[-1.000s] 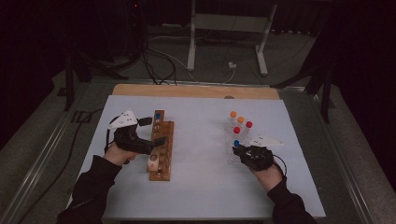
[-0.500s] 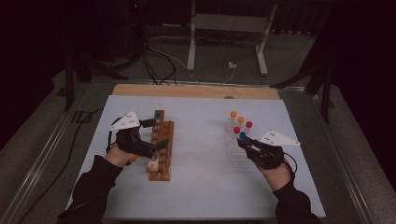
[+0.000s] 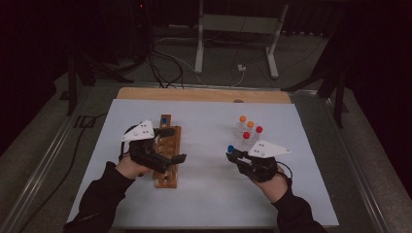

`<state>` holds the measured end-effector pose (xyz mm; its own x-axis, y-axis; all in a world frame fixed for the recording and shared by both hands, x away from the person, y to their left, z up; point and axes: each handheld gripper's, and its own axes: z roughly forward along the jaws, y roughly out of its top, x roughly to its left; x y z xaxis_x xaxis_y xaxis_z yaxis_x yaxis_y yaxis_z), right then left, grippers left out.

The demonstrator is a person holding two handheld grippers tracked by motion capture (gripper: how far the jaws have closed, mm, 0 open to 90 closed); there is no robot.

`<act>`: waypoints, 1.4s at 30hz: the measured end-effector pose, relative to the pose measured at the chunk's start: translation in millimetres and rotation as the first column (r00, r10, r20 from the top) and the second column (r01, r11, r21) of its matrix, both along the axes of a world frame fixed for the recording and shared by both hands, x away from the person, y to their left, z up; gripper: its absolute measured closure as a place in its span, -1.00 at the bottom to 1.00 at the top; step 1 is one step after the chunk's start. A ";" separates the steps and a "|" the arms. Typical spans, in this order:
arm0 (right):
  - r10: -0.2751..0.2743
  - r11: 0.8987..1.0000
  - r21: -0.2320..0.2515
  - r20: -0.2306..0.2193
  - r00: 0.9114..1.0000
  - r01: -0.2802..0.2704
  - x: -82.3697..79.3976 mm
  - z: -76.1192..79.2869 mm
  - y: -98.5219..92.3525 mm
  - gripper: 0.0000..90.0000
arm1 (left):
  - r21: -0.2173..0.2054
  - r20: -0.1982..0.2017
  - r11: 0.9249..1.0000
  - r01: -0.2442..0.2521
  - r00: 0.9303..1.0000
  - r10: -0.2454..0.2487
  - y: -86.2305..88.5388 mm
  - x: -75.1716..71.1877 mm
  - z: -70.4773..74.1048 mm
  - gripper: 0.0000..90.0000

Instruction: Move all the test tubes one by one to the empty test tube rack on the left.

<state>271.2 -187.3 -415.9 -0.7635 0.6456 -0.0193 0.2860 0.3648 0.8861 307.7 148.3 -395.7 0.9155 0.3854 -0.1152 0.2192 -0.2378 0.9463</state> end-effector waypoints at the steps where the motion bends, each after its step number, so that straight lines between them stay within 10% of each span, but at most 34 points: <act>1: 0.000 1.000 0.000 0.000 1.000 0.000 0.0 0.0 0.0 0.71 | -0.003 0.001 1.000 0.007 1.000 -0.007 -1.3 -1.0 0.5 -0.95; 14: 0.110 0.994 -0.005 -0.027 0.994 -0.110 -9.7 -5.6 27.9 0.71 | 0.004 -0.009 0.995 0.101 0.995 -0.101 -29.8 -13.8 -4.2 -0.80; 42: 0.168 0.985 -0.023 -0.044 0.985 -0.169 -18.0 -10.4 43.4 0.71 | 0.084 0.040 0.981 0.173 0.983 -0.177 -64.2 -20.3 -21.8 0.49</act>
<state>253.2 -143.9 -426.3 -0.8619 0.5070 -0.0006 0.2549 0.4344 0.8639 287.4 84.1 -417.5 0.9733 0.2250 -0.0451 0.1227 -0.3441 0.9309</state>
